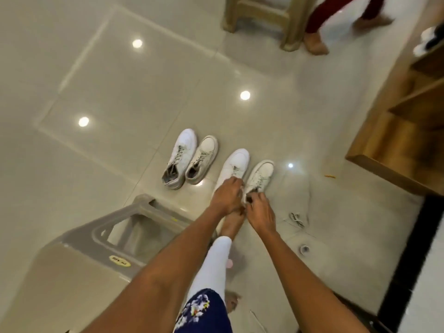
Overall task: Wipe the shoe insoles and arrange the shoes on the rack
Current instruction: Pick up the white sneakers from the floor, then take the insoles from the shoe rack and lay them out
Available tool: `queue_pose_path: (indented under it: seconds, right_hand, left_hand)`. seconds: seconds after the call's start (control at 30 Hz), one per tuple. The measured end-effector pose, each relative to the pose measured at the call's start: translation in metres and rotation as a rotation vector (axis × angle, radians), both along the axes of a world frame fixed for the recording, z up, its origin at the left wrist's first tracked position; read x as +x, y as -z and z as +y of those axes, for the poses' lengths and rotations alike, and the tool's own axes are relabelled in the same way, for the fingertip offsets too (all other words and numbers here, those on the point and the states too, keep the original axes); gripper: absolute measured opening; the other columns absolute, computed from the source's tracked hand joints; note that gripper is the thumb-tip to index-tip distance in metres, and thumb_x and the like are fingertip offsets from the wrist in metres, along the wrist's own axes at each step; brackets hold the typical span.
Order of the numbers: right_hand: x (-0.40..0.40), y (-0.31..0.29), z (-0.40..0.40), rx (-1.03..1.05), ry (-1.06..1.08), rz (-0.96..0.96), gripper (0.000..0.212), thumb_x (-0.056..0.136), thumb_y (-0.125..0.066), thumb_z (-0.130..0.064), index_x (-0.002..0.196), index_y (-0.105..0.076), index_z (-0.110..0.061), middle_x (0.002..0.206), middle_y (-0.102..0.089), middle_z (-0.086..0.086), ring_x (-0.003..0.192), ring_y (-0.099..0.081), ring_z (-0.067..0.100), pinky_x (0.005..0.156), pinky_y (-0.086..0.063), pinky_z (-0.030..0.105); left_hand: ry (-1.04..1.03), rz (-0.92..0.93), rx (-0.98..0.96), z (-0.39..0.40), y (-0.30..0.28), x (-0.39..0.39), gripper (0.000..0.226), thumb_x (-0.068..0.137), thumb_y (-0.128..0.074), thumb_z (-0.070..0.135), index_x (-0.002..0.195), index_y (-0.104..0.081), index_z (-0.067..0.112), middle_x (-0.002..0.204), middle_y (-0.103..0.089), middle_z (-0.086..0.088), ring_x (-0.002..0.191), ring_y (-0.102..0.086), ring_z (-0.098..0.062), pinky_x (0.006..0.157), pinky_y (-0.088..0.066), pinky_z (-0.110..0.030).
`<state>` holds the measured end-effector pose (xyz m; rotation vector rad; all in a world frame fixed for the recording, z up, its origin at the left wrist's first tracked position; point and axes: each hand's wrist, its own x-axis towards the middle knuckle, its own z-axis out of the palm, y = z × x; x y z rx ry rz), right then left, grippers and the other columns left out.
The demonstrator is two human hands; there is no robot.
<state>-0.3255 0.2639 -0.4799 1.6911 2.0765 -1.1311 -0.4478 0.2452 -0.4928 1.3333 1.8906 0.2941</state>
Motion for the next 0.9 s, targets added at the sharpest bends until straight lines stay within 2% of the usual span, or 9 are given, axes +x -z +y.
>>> queue_pose_path:
  seconds: [0.2, 0.33, 0.5, 0.63, 0.77, 0.9]
  right_hand:
    - [0.107, -0.058, -0.009, 0.016, 0.42, 0.041, 0.031, 0.094, -0.044, -0.013, 0.124, -0.052, -0.015, 0.128, -0.048, 0.008, 0.117, -0.049, 0.027, 0.088, -0.042, 0.036]
    - [0.167, -0.075, -0.031, 0.051, 0.717, 0.089, 0.033, 0.093, -0.045, -0.01, 0.125, -0.053, -0.016, 0.132, -0.049, 0.003, 0.117, -0.051, 0.024, 0.089, -0.041, 0.033]
    - [0.221, -0.063, -0.063, 0.191, 1.053, 0.168, 0.031, 0.093, -0.047, -0.011, 0.122, -0.055, -0.018, 0.123, -0.052, 0.002, 0.108, -0.056, 0.022, 0.086, -0.046, 0.03]
    - [0.251, -0.026, -0.099, 0.285, 1.262, 0.194, 0.031, 0.093, -0.049, -0.011, 0.122, -0.056, -0.019, 0.124, -0.052, 0.004, 0.103, -0.058, 0.021, 0.088, -0.048, 0.033]
    - [0.262, 0.003, -0.129, 0.348, 1.38, 0.189, 0.031, 0.093, -0.05, -0.012, 0.123, -0.055, -0.02, 0.126, -0.052, 0.003, 0.106, -0.058, 0.02, 0.09, -0.046, 0.033]
    - [0.257, 0.002, -0.156, 0.398, 1.44, 0.212, 0.029, 0.094, -0.051, -0.014, 0.122, -0.054, -0.019, 0.125, -0.051, 0.003, 0.107, -0.056, 0.018, 0.09, -0.047, 0.033]
  left_hand:
    - [0.301, -0.111, 0.034, 0.004, -0.057, 0.116, 0.029, 0.096, -0.04, 0.013, 0.122, -0.054, 0.012, 0.121, -0.052, -0.009, 0.115, -0.048, -0.026, 0.096, -0.039, -0.038]
    - [0.491, -0.161, 0.036, 0.004, -0.076, 0.186, 0.032, 0.095, -0.04, 0.009, 0.123, -0.055, 0.013, 0.125, -0.052, -0.005, 0.118, -0.046, -0.021, 0.098, -0.038, -0.035]
    - [0.663, -0.203, 0.065, 0.0, -0.05, 0.248, 0.03, 0.094, -0.042, 0.007, 0.12, -0.056, 0.01, 0.12, -0.055, -0.008, 0.115, -0.048, -0.022, 0.096, -0.04, -0.033]
    - [0.77, -0.249, 0.128, -0.011, -0.01, 0.286, 0.026, 0.094, -0.045, 0.008, 0.118, -0.056, 0.01, 0.117, -0.056, -0.007, 0.11, -0.05, -0.02, 0.09, -0.041, -0.031]
    - [0.826, -0.337, 0.12, -0.023, 0.018, 0.308, 0.021, 0.094, -0.045, 0.007, 0.112, -0.056, 0.009, 0.11, -0.058, -0.003, 0.103, -0.053, -0.019, 0.089, -0.044, -0.034]
    - [0.915, -0.484, 0.065, -0.041, 0.01, 0.322, 0.016, 0.096, -0.045, 0.003, 0.104, -0.057, 0.009, 0.099, -0.059, 0.001, 0.093, -0.056, -0.013, 0.079, -0.044, -0.021]
